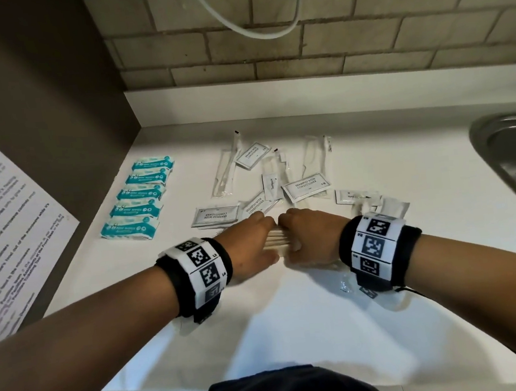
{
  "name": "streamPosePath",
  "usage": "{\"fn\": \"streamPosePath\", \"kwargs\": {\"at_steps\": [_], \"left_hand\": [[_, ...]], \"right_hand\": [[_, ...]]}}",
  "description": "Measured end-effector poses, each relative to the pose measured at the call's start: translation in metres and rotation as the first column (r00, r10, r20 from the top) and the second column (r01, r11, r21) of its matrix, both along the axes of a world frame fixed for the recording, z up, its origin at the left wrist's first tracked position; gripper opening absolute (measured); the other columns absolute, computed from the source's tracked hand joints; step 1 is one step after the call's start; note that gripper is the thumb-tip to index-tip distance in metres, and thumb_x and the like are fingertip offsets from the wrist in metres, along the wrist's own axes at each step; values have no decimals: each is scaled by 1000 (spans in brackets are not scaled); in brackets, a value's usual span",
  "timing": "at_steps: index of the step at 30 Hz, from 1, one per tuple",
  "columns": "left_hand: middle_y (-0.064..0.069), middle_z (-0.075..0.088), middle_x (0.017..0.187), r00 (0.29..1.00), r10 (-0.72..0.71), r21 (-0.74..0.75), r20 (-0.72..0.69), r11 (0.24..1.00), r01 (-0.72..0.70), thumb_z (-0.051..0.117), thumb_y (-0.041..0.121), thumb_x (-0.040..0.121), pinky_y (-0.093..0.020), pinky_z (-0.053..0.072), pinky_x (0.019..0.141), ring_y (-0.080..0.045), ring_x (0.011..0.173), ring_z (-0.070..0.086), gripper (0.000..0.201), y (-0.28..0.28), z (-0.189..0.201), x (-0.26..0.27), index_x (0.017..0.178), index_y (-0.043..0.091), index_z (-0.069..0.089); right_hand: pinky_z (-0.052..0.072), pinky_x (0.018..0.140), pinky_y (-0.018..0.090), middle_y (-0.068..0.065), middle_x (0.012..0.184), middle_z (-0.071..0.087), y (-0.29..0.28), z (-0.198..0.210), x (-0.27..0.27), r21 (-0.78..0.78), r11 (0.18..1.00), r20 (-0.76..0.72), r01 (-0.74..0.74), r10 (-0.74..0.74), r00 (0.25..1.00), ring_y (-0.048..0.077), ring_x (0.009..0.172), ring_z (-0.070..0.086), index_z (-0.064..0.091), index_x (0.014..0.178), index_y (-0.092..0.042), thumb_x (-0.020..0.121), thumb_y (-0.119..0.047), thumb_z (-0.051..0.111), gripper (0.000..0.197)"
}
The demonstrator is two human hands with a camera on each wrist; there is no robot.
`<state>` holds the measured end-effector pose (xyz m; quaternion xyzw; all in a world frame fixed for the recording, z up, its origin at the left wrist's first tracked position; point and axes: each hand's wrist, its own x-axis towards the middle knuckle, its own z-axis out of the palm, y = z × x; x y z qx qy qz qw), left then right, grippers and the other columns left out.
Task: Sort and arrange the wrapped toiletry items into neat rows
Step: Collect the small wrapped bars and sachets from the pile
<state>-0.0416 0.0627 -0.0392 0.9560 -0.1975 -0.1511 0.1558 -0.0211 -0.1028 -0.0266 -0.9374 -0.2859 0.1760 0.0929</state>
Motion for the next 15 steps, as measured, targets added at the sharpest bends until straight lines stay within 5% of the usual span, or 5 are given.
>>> {"fn": "streamPosePath", "kwargs": {"at_steps": [6, 11, 13, 15], "left_hand": [[0, 39, 113, 995, 6, -90, -98, 996, -14, 65, 27, 80, -35, 50, 83, -23, 89, 59, 58, 5, 2, -1, 134, 22, 44], [6, 49, 97, 986, 77, -189, -146, 977, -104, 61, 16, 87, -25, 46, 76, -14, 79, 59, 62, 9, 9, 1, 143, 18, 34], [12, 50, 89, 974, 118, -287, -193, 943, -171, 64, 16, 87, -29, 50, 68, -11, 67, 59, 65, 15, 14, 2, 142, 21, 30], [7, 53, 99, 974, 142, -357, -176, 913, -197, 70, 17, 83, -34, 53, 68, -12, 69, 58, 61, 23, 25, 8, 132, 24, 35]], "right_hand": [[42, 70, 30, 0, 96, 45, 1, -2, 1, -19, 1000, -20, -15, 15, 1000, 21, 78, 52, 53, 108, -16, 77, -33, 63, 37], [49, 72, 34, 2, 95, 59, -3, 7, 3, 44, 999, -66, 6, -3, 998, 23, 85, 59, 53, 105, -17, 78, -27, 63, 31], [51, 77, 35, 3, 100, 64, -5, 16, 8, 85, 996, -97, 28, -19, 995, 23, 89, 60, 51, 111, -17, 79, -27, 68, 38], [47, 74, 32, 4, 102, 64, -5, 29, 16, 124, 992, -103, 31, -18, 995, 23, 89, 58, 51, 110, -15, 79, -27, 72, 39]]}}
